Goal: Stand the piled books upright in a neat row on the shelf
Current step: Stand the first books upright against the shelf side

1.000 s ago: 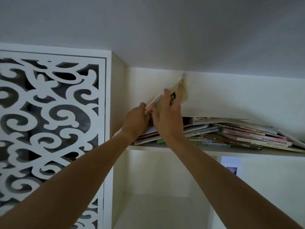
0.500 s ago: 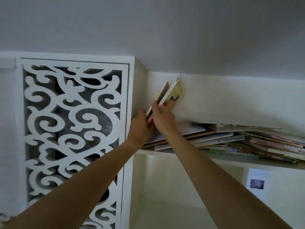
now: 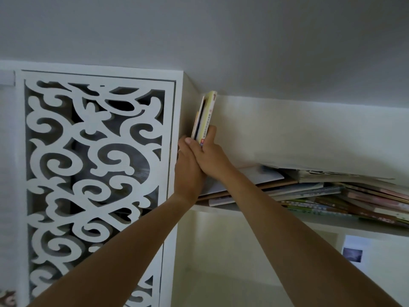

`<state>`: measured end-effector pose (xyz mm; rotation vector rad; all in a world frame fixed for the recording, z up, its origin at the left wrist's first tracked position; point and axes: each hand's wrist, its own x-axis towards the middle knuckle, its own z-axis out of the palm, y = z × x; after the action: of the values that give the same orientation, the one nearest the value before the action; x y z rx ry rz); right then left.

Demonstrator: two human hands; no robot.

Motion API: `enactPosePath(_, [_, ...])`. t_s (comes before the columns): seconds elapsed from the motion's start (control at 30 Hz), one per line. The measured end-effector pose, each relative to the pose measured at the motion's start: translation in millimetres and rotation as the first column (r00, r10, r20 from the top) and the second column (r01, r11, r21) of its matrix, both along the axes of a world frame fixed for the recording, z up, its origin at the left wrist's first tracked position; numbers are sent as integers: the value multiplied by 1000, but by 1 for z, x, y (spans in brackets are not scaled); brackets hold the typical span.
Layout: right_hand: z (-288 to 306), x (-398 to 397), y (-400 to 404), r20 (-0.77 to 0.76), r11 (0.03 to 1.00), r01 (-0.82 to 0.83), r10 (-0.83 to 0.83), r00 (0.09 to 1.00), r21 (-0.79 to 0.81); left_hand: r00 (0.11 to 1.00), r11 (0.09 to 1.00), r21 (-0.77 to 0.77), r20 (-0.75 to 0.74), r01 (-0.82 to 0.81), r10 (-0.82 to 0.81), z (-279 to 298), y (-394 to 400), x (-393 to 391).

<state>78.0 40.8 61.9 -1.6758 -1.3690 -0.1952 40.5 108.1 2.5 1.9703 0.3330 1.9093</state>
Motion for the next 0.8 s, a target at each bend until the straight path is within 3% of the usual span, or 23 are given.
enactPosePath(0.17, [10,-1,-40,60,964,44,-29,998,-261,1000,999,36,13,-11,11,-2,2,4])
enactPosePath(0.23, [15,3,-68,189,886,145,-67,980,-440,1000,999,36,-10,2,-1,-2,6,6])
enactPosePath(0.3, [17,12,-94,361,798,308,-123,924,-518,999,1000,-6,-39,-12,12,-2,5,6])
enactPosePath(0.37, [14,23,-112,437,829,387,-197,878,-404,999,999,-44,-52,-14,12,-1,4,9])
enactPosePath(0.43, [2,32,-124,513,852,490,-342,787,-183,999,998,-64,-53,1,-4,-2,4,10])
enactPosePath(0.5, [-14,37,-133,643,733,680,-508,573,-27,999,998,-64,-51,-2,-2,-2,5,10])
enactPosePath(0.57, [-27,42,-141,657,619,785,-603,452,29,999,998,-62,-48,-10,7,-2,6,10])
enactPosePath(0.67, [-25,61,-158,557,578,816,-684,471,20,998,998,-64,-57,-8,4,-2,4,10])
enactPosePath(0.8, [-6,76,-178,527,557,790,-604,598,-258,998,997,-79,-67,-11,5,-3,2,8])
